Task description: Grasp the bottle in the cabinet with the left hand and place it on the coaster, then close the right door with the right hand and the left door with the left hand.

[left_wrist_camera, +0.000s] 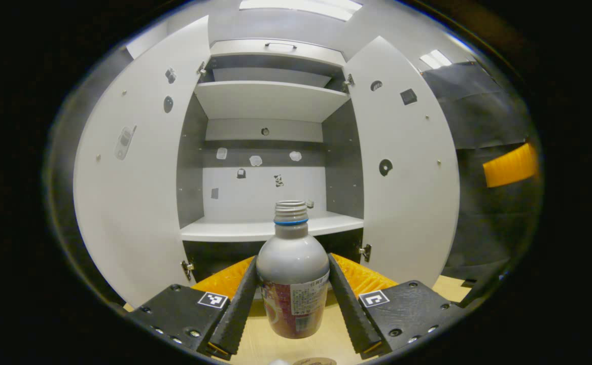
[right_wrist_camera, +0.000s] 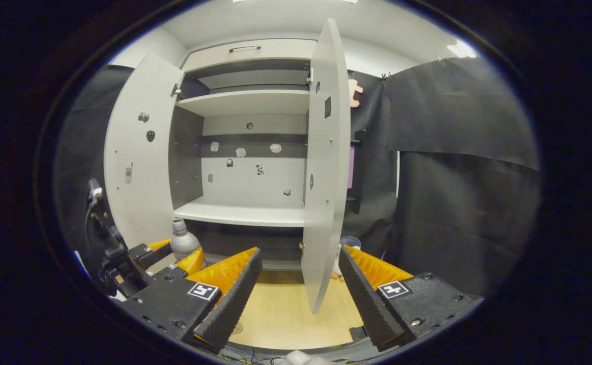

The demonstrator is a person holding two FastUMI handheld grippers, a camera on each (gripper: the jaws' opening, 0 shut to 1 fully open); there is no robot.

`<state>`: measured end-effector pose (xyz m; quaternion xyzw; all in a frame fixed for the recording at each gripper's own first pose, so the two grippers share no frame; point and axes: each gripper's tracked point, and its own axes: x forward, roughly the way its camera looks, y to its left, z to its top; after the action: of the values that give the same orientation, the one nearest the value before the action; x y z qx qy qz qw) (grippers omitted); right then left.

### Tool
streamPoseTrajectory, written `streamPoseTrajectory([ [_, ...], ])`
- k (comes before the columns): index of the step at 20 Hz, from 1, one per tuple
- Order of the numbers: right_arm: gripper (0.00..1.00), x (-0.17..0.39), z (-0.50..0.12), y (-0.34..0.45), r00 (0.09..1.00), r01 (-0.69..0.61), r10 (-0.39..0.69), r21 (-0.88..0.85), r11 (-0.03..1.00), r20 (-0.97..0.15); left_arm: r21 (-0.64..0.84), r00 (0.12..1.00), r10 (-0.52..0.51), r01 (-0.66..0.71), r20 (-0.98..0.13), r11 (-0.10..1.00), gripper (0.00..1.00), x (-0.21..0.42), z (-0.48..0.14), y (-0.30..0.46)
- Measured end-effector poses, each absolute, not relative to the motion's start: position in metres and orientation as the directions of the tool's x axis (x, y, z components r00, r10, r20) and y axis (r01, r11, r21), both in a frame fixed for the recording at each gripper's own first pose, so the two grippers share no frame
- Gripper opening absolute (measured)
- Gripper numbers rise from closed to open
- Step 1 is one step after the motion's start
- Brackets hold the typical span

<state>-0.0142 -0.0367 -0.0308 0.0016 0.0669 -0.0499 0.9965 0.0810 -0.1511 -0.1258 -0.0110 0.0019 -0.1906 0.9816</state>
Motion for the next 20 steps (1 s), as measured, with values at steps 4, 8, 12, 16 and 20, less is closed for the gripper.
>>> streamPoseTrajectory([
  [4,1.00,-0.023,-0.037,-0.040,0.981,0.107,-0.108,-0.017,0.994,-0.161,-0.026,0.905,-0.424,0.424,-0.006,0.905,0.79,0.054,-0.174,-0.157],
  [8,0.99,-0.029,-0.040,-0.040,0.976,0.112,-0.113,-0.017,0.994,-0.186,-0.031,0.879,-0.476,0.476,-0.003,0.879,0.79,0.031,-0.210,-0.166],
  [12,0.99,-0.032,-0.046,-0.039,0.970,0.109,-0.113,-0.030,0.994,-0.213,-0.037,0.878,-0.479,0.478,-0.023,0.878,0.79,0.023,-0.247,-0.167],
  [16,1.00,-0.032,-0.051,-0.036,0.966,0.103,-0.110,-0.046,0.994,-0.235,-0.063,0.867,-0.495,0.492,-0.051,0.868,0.82,0.021,-0.281,-0.170],
  [20,0.97,-0.033,-0.052,-0.026,0.964,0.082,-0.092,-0.052,0.995,-0.248,-0.059,0.863,-0.503,0.500,-0.053,0.864,0.79,0.017,-0.300,-0.173],
])
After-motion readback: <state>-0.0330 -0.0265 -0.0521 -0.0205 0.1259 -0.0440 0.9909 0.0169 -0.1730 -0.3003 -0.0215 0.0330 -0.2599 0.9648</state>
